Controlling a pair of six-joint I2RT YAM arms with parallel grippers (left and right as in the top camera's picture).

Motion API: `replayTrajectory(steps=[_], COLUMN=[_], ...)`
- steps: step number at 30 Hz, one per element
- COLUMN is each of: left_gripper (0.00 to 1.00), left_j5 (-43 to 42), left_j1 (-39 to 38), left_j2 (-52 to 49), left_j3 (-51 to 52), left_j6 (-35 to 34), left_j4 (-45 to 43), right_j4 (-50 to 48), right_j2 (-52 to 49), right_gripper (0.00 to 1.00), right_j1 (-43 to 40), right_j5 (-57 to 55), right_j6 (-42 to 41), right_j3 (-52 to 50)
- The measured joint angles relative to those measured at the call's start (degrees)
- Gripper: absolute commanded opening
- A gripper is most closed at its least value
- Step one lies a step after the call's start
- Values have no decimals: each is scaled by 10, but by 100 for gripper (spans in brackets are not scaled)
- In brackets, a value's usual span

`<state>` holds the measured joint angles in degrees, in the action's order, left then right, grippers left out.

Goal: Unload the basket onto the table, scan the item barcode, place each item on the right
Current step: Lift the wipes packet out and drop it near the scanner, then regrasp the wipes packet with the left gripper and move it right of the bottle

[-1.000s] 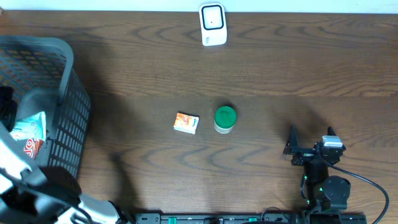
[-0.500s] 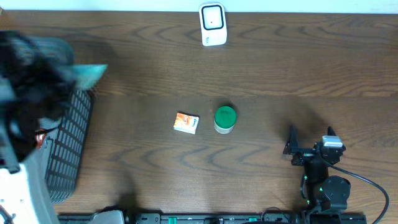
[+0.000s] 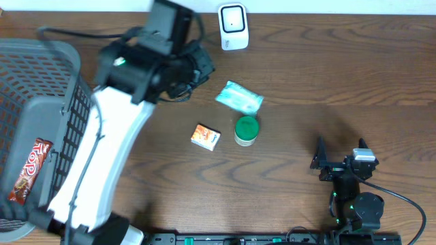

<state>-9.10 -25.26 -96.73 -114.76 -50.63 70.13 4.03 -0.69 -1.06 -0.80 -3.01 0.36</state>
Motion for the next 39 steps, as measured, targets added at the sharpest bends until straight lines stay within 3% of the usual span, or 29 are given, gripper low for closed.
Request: replayTrajectory(steps=[15,18,22,26,28,34,39], left_gripper=[8,17,55,80,88,100,98], left_j5=[74,78,80,80,80,77,51], left_j1=[-2,-2,-3,-7,-8,-12,-15], left_j2=[-27,-47,-100,-159,-185,-238,-261], left_j3=[0,0,0,0,0,0,0], left_j6=[-3,11,78,179,228,334,405], left_j4=[-28,-43,-69,-81,-90,-115,-140], right_j4=[0,0,0,0,0,0,0], right_j2=[0,0,0,0,0,0,0], right_gripper=[99,99,99,99,99,99,99], right_j1=[0,0,0,0,0,0,0], right_j5=[0,0,0,0,0,0,0], right_j6=[0,0,0,0,0,0,0], right_j3=[0,0,0,0,0,0,0])
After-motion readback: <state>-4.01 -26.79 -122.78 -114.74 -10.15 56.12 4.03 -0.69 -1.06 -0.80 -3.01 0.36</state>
